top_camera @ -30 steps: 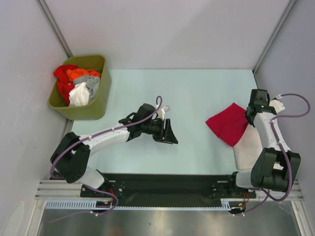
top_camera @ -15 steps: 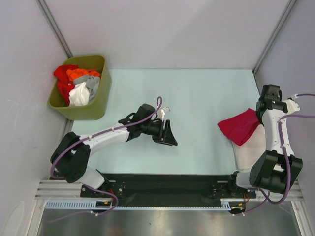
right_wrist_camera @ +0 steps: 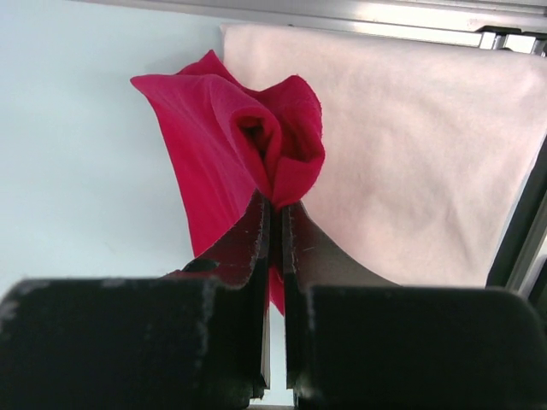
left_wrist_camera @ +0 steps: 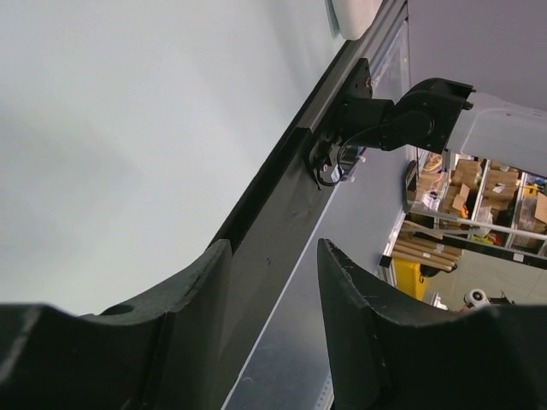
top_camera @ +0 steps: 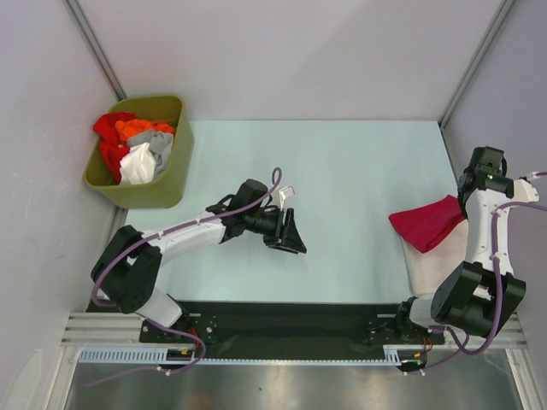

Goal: Fold and stack the t-shirts
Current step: Neatly place the folded tshirt to the corner

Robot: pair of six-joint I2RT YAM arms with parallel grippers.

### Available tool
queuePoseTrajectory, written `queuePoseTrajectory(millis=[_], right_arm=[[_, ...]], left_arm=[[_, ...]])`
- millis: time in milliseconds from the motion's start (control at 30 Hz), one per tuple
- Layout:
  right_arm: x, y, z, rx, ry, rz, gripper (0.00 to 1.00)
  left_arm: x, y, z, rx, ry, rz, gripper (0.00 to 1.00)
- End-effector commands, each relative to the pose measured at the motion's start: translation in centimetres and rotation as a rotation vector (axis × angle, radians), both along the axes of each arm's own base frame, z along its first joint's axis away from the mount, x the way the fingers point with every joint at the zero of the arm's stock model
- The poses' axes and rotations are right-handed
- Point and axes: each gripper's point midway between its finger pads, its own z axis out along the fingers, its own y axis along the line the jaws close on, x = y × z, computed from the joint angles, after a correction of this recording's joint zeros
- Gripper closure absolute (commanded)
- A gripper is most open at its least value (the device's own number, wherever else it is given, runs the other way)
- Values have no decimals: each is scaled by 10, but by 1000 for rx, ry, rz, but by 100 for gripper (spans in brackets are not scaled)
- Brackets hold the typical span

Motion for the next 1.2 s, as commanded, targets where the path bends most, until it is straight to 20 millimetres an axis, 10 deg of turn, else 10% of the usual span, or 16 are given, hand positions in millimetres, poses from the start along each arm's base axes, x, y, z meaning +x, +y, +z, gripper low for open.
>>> queuePoseTrajectory(millis=[0,1167], right_arm=[[-5,-18,37,-84,-68,-60,100],[-66,-10,-22,42,76,26,100]], left_arm=[[4,-3,7,-40,-26,-37,50],[-3,-3,-8,-56,50,-46,50]])
